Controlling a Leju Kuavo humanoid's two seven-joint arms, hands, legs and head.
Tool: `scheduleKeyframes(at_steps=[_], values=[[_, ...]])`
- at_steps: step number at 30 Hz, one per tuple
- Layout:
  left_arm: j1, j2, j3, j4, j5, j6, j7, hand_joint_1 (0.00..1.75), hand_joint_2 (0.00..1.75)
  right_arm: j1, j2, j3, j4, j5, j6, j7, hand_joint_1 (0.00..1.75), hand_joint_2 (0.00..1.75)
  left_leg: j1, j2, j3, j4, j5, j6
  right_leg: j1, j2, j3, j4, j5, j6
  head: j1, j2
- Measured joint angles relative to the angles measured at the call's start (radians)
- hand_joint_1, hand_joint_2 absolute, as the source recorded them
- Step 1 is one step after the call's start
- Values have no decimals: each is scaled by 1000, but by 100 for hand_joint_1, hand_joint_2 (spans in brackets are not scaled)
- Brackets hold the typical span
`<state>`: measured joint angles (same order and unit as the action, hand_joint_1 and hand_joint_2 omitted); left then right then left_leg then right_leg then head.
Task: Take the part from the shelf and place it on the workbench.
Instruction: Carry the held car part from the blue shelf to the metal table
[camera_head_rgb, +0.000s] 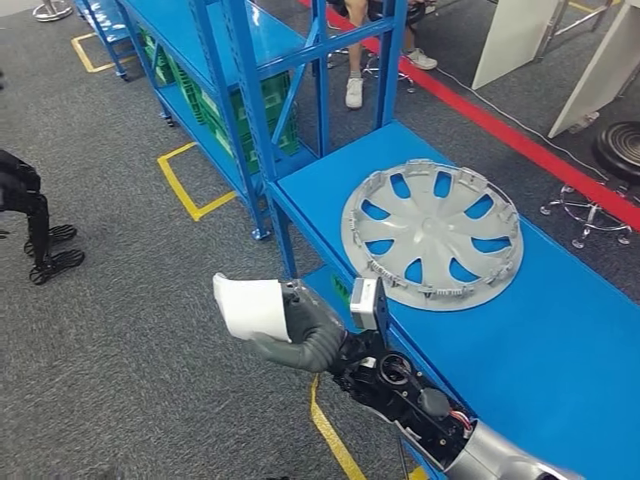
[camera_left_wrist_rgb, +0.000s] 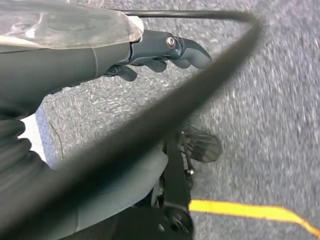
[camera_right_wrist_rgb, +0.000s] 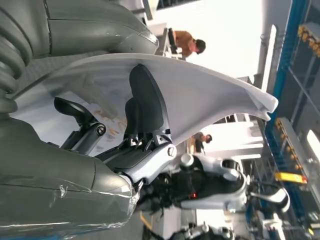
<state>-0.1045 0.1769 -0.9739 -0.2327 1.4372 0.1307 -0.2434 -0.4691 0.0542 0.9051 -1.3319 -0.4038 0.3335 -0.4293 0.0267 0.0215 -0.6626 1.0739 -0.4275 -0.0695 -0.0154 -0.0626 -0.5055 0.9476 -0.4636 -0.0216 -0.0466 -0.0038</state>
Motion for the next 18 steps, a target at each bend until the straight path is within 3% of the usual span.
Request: scheduleKeyframes(at_steps=[2,3,5,7,8,10,11,12,13,14,16,18], values=[[-2,1,0,0,0,0,0,0,175,-3,1,1,0,0,1,-1,175,175,-4,35,62,-117,40,10,5,-17,6,0,-8,11,-8,0],[-3,1,0,0,1,-1,0,0,175,-4,2,1,0,0,3,-1,175,175,-8,43,73,-139,43,18,7,-25,10,0,-11,17,-9,0],[-2,2,0,0,2,-1,0,0,175,-5,3,4,0,0,7,-2,175,175,-12,26,72,-139,40,34,8,-39,18,-2,-17,29,-5,0],[-1,2,0,0,5,0,0,0,175,-7,4,8,0,0,11,-2,175,175,-9,7,77,-141,39,47,5,-18,12,23,-41,39,2,0],[-1,2,0,0,7,1,0,0,175,-8,5,9,0,1,12,-3,175,175,-8,-2,80,-143,39,54,3,3,-7,68,-68,42,8,0],[-2,2,0,0,9,2,0,0,175,-8,6,12,2,3,13,-4,175,175,-9,-20,83,-144,37,64,3,44,-74,213,-135,41,21,0],[-2,2,0,0,9,2,0,0,175,-6,6,12,3,4,11,-4,175,175,-11,-32,84,-144,37,66,4,53,-110,282,-157,40,27,0],[-2,2,0,0,8,2,0,0,175,-4,6,13,5,5,10,-4,175,175,-13,-45,85,-144,36,67,5,57,-133,320,-160,38,31,0],[-2,2,0,0,8,2,0,0,175,-2,6,14,7,6,9,-4,175,175,-15,-60,87,-143,35,68,5,60,-137,316,-142,35,34,0],[-1,2,0,0,7,3,1,0,175,-2,6,14,7,6,9,-4,175,175,-16,-74,90,-143,35,67,6,65,-123,274,-106,31,37,0],[-2,2,0,0,5,3,1,0,175,-3,6,15,7,7,7,-3,175,175,-18,-101,94,-141,32,64,5,101,-68,131,-25,20,45,0],[-3,1,0,0,1,3,2,0,175,-4,6,15,7,7,1,0,175,175,-18,-123,90,-137,31,55,5,136,-28,36,7,15,49,0]])
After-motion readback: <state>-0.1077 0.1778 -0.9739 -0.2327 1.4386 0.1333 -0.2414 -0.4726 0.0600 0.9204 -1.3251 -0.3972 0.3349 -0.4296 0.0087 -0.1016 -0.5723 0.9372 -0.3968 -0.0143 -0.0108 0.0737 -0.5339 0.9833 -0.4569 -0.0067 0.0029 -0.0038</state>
